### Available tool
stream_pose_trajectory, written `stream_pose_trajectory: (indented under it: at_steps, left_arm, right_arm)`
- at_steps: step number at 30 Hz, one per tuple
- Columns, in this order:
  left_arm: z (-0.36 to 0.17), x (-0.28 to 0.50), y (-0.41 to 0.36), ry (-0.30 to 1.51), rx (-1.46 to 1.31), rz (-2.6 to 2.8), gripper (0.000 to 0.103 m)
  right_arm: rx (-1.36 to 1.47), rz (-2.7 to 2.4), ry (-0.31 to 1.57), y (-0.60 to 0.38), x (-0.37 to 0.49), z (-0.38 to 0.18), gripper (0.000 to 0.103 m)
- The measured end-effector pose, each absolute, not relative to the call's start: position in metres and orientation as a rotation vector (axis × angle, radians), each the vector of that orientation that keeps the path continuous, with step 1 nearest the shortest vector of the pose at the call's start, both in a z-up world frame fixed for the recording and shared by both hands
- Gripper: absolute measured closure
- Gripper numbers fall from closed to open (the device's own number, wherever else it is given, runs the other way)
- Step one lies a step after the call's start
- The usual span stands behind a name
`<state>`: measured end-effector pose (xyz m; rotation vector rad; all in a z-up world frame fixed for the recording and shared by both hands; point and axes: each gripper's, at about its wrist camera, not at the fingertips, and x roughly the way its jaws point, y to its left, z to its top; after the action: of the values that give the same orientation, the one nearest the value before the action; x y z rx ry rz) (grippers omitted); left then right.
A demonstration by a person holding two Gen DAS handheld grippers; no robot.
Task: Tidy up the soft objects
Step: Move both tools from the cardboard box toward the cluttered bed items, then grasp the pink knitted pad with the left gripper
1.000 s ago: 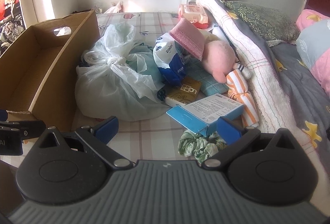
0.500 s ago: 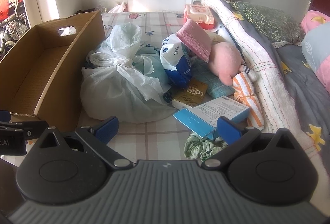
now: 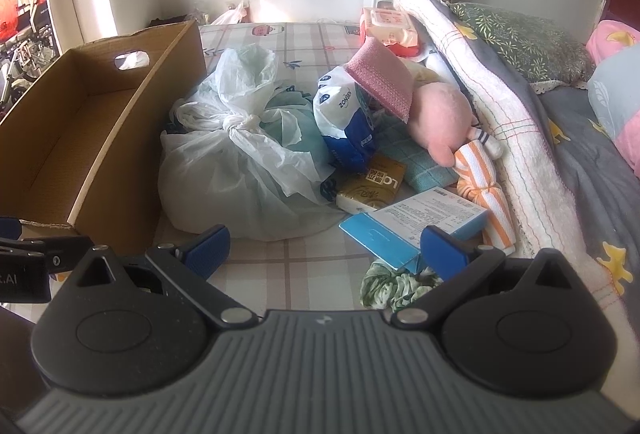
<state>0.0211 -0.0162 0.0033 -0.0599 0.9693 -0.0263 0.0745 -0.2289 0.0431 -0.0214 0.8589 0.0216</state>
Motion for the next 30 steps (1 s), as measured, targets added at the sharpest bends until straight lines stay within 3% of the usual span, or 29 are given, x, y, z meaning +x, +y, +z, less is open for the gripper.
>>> stream_pose_trajectory:
  at_steps: [22,30]
  left_arm:
    - [0.007,0.011,-0.018,0.948,-0.060,-0.080,0.001]
    - [0.033,0.015,-0.024,0.878,-0.024,-0.200,0.001]
  right_arm:
    - [0.015,-0.002,0.842,-0.244,0.065,0.038,0.001]
    - [0.087,0.035,0.805,-0.276,0.060,0.038,0.001]
